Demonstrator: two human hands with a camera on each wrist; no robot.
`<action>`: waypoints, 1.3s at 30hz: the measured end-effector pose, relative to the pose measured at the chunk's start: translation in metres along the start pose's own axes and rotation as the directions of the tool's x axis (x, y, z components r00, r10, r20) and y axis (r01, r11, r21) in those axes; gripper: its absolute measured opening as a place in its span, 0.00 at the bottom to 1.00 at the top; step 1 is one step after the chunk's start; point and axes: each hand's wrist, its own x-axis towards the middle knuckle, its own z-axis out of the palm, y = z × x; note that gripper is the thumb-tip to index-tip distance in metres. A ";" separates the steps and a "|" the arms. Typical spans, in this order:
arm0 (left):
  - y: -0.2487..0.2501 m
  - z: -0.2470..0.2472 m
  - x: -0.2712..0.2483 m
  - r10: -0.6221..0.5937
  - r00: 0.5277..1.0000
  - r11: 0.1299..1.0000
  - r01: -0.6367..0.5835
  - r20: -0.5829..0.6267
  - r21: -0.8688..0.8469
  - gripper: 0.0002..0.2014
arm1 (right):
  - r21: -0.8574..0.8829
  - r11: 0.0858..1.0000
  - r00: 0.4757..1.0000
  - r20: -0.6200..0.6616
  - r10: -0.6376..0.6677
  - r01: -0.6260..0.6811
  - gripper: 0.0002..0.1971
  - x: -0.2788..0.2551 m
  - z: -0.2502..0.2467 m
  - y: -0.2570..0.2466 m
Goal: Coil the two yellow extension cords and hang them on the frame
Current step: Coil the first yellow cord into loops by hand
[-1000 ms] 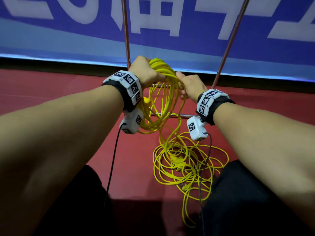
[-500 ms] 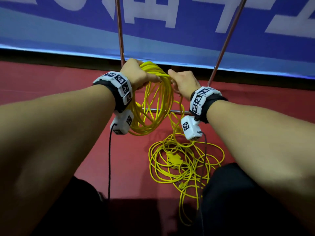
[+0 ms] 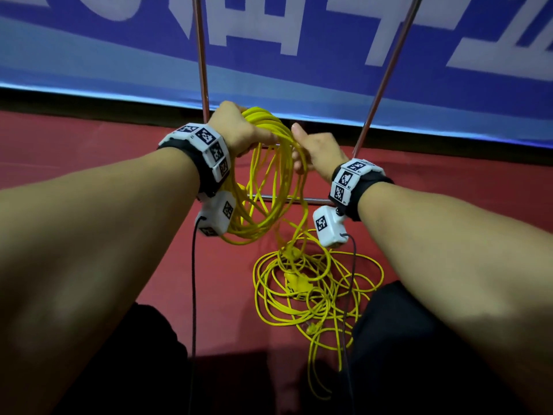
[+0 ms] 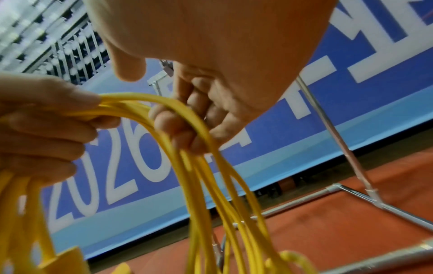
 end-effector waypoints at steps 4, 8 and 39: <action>-0.008 -0.005 0.004 -0.033 0.997 0.999 0.031 -0.073 -0.028 0.27 | -0.073 0.967 0.944 0.208 0.255 -0.245 0.31 -0.003 -0.005 0.026; -0.010 -0.008 0.005 -0.019 0.998 0.996 0.014 -0.063 -0.085 0.20 | 0.172 0.955 0.969 0.079 0.233 -0.243 0.29 0.007 0.000 0.022; -0.011 -0.033 0.004 0.014 0.991 0.998 -0.022 -0.133 -0.062 0.16 | -0.709 0.704 0.904 0.328 0.272 0.045 0.31 -0.004 0.010 0.054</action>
